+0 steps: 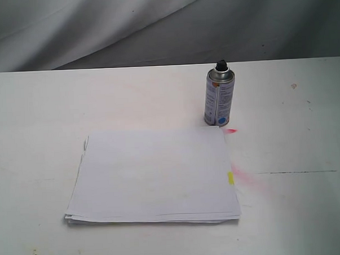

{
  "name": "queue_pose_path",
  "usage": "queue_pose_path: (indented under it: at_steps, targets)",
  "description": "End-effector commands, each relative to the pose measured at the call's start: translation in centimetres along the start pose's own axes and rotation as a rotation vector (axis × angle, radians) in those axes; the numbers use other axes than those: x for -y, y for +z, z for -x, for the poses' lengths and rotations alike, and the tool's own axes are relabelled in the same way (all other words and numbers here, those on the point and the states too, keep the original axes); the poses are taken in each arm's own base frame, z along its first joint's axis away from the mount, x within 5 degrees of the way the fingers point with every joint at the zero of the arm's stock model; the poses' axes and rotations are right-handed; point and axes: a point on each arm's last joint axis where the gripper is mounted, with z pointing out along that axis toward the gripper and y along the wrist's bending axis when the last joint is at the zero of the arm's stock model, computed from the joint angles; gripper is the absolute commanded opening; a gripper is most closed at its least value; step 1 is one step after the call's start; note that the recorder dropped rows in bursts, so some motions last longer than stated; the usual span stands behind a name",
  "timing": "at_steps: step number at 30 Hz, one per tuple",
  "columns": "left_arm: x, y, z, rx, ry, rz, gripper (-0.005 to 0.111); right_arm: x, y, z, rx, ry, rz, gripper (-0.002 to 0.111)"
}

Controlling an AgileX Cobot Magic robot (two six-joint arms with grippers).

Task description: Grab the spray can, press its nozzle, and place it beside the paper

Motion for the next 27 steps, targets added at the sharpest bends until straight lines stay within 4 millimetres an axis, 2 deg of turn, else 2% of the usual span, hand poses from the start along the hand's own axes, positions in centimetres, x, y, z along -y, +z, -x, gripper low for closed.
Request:
queue_pose_path:
  at_steps: [1,4,12,18,27]
  targets:
    - [0.0,0.0,-0.1,0.002,0.000,0.007,0.000,0.0,-0.3,-1.0,0.001,-0.019,-0.007,0.000]
    - [0.0,-0.1,-0.1,0.009,0.001,0.008,0.000,-0.1,-0.4,-1.6,-0.005,-0.019,-0.006,0.000]
    - [-0.1,-1.0,0.5,0.101,0.011,0.036,0.000,-0.1,-0.4,-1.6,-0.004,-0.019,-0.006,0.000]
    - [-0.1,-1.1,0.5,0.109,0.012,0.039,0.000,-0.1,-0.4,-1.6,-0.004,-0.019,-0.006,0.000]
    - [0.3,-0.8,-0.7,0.073,0.016,0.026,0.000,-0.1,-0.4,-1.6,-0.004,-0.019,-0.006,0.000]
